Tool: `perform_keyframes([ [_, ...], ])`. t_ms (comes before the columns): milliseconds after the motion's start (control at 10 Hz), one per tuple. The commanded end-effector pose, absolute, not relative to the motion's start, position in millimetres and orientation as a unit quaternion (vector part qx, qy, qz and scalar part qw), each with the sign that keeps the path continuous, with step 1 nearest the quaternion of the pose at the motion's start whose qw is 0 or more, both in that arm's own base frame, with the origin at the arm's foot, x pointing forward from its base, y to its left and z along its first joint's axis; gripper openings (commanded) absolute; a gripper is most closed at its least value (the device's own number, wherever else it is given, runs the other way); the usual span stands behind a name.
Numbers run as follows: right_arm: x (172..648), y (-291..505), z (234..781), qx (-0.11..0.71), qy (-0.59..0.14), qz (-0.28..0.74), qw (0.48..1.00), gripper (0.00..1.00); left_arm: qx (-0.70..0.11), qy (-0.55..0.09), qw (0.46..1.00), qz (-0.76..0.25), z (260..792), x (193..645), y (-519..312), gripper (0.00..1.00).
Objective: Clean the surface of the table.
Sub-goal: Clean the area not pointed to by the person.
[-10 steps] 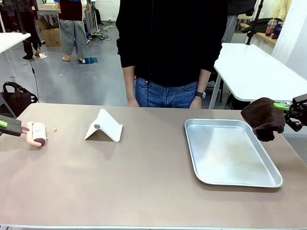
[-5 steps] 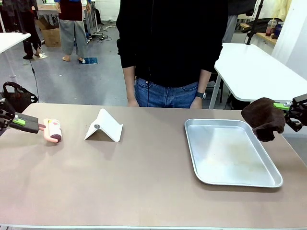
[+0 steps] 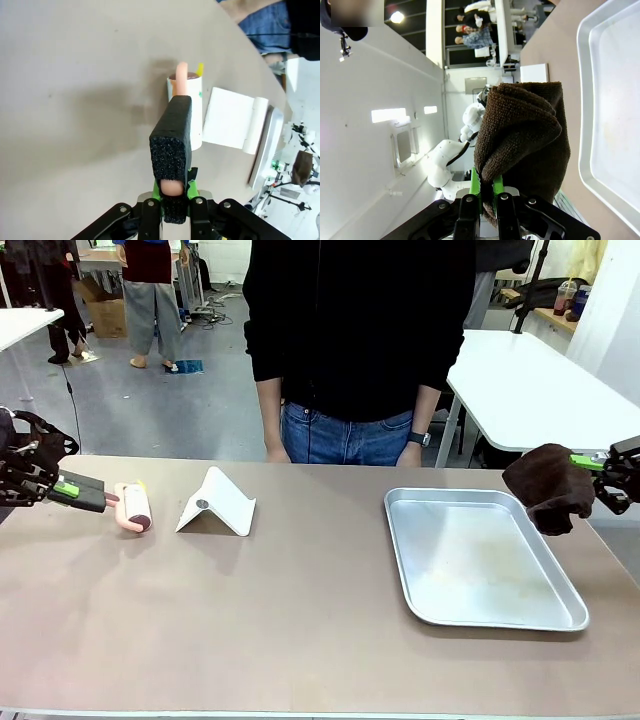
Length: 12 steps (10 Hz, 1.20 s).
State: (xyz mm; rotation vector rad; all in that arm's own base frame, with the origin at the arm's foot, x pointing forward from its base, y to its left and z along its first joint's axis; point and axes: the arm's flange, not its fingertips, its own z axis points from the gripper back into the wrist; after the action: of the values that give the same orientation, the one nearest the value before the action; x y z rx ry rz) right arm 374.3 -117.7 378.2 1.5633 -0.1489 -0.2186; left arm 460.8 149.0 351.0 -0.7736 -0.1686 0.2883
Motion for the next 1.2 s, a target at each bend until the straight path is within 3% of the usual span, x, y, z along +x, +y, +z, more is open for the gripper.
perform_keyframes([
  [0,375,-117,382,0.702,-0.071,-0.099,0.702,0.11,-0.416,-0.126,0.894,0.109,353,451,149,0.2],
  [400,375,-117,382,0.702,-0.071,-0.099,0.702,0.11,-0.51,-0.193,0.837,0.054,419,407,159,0.2],
  [600,375,-117,382,0.702,-0.071,-0.099,0.702,0.11,-0.555,-0.171,0.813,0.04,441,379,163,0.2],
  [900,375,-117,382,0.702,-0.071,-0.099,0.702,0.11,-0.642,-0.088,0.761,0.021,470,322,176,0.2],
  [1100,375,-117,382,0.702,-0.071,-0.099,0.702,0.11,-0.661,-0.076,0.746,0.011,475,293,189,0.2],
])
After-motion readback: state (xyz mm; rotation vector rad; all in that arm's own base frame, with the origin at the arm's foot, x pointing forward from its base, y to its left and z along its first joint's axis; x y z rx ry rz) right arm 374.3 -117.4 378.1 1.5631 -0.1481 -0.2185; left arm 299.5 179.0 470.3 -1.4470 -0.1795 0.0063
